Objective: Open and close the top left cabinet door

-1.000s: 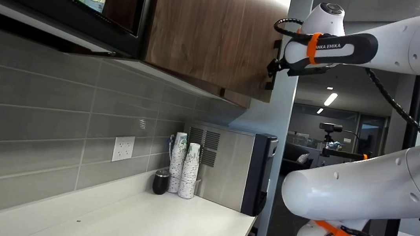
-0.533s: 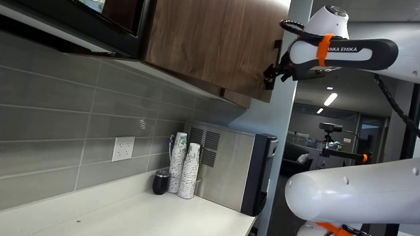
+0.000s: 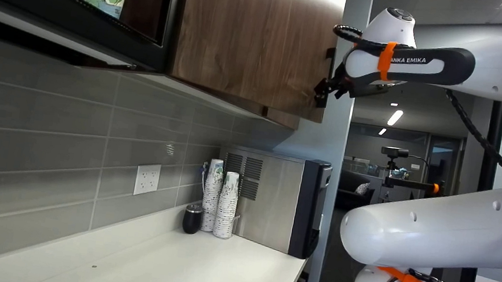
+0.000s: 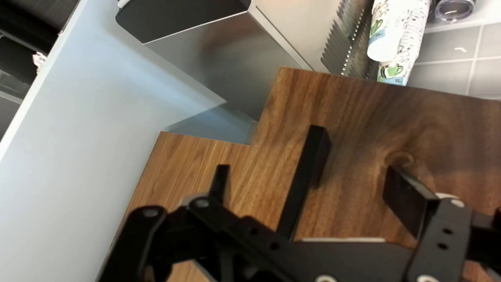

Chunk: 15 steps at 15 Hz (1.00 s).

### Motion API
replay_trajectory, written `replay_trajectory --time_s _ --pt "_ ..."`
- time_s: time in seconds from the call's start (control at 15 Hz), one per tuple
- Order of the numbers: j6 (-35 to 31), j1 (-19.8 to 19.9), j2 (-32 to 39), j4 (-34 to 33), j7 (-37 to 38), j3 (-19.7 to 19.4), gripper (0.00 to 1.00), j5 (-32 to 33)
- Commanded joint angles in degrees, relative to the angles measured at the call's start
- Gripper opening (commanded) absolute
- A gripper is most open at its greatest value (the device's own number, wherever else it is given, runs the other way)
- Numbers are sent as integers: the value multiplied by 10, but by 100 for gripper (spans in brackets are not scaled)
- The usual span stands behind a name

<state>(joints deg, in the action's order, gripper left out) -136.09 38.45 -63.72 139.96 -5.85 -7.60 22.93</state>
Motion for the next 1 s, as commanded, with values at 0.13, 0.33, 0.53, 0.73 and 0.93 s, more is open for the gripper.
replay_trajectory --time_s 0.13,0.33,0.53,0.73,0.93 --pt "30 -72 -20 -6 -44 -41 100 -15" --pt "20 -97 -18 -13 -65 -66 100 -22" --pt "19 -141 -21 -27 -74 -91 100 -22" --pt "28 -175 -30 -38 -82 -102 100 -26" --pt "25 -196 -39 -39 -86 -101 100 -24"
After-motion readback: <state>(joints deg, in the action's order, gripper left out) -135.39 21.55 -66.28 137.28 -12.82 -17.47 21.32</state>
